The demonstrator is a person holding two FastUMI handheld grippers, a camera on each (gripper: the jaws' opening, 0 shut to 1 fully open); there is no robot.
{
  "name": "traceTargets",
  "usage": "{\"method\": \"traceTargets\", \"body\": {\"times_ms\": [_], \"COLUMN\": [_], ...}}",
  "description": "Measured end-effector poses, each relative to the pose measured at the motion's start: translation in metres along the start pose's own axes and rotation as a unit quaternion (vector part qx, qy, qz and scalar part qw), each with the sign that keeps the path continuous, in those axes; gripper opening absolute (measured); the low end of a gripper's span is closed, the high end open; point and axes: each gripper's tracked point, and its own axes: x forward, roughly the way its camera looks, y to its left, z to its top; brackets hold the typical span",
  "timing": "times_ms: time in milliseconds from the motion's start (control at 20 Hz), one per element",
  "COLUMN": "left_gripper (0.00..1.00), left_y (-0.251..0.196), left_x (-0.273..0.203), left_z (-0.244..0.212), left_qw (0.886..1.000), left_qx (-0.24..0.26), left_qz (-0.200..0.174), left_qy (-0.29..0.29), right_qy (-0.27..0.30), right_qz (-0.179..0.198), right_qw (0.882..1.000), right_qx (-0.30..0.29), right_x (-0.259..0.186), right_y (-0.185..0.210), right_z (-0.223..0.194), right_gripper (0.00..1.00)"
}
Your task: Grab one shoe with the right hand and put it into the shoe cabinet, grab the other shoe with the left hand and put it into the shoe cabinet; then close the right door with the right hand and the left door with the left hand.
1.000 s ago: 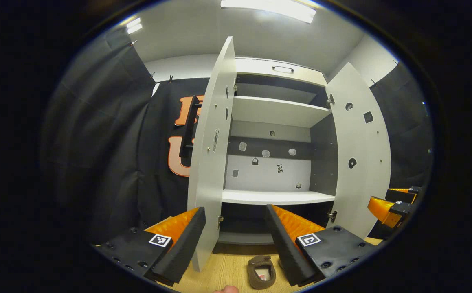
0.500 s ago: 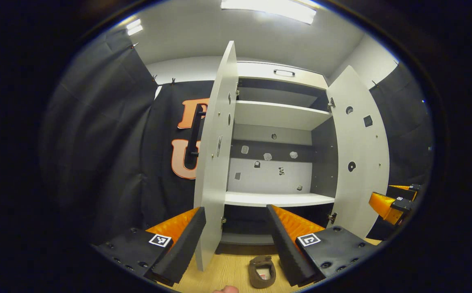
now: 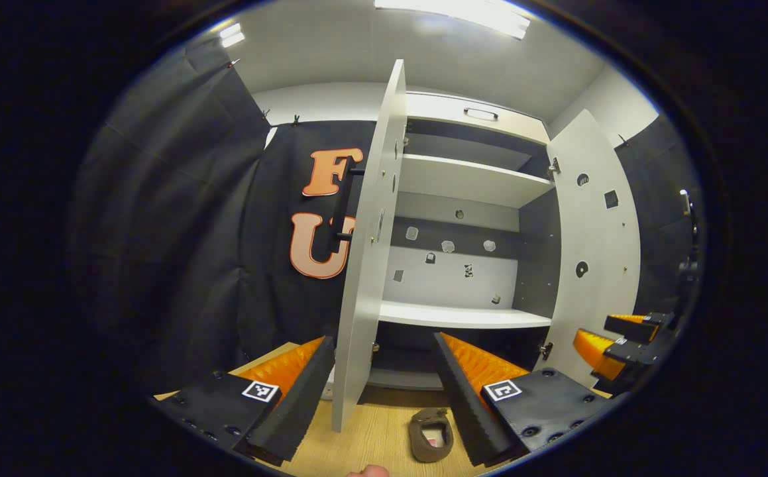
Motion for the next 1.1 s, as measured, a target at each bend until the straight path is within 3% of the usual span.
{"method": "traceTargets", "body": {"times_ms": [200, 350, 400, 500, 650, 900, 1050, 1100], "left_gripper": [0.96, 0.96, 1.0, 0.96, 0.99, 0.96, 0.96, 0.96], "left_y": [0.008, 0.016, 0.019, 0.025, 0.038, 0.048, 0.05, 0.048], "left_x": [-0.002, -0.007, -0.009, -0.015, -0.02, -0.029, -0.031, -0.031], "left_z": [0.006, 0.007, 0.008, 0.012, 0.015, 0.013, 0.013, 0.013], "left_qw": [1.0, 0.999, 0.999, 0.999, 0.998, 0.996, 0.996, 0.996], "left_qx": [-0.002, 0.012, 0.015, 0.014, 0.017, 0.027, 0.031, 0.032], "left_qz": [0.011, 0.027, 0.033, 0.043, 0.064, 0.078, 0.082, 0.082], "left_qy": [-0.01, -0.011, -0.014, -0.018, -0.024, -0.018, -0.014, -0.015], "right_qy": [0.133, 0.232, 0.253, 0.295, 0.329, 0.351, 0.38, 0.36], "right_qz": [0.02, 0.041, 0.038, 0.041, 0.049, 0.047, 0.056, 0.063], "right_qw": [0.989, 0.969, 0.963, 0.951, 0.939, 0.93, 0.917, 0.926], "right_qx": [-0.058, -0.081, -0.087, -0.082, -0.089, -0.102, -0.106, -0.098], "right_x": [0.044, 0.058, 0.059, 0.057, 0.059, 0.089, 0.096, 0.1], "right_y": [0.008, 0.012, 0.008, 0.008, 0.01, 0.011, 0.013, 0.019], "right_z": [-0.108, -0.191, -0.212, -0.244, -0.274, -0.306, -0.336, -0.331], "right_gripper": [0.93, 0.9, 0.9, 0.86, 0.8, 0.74, 0.55, 0.5]}}
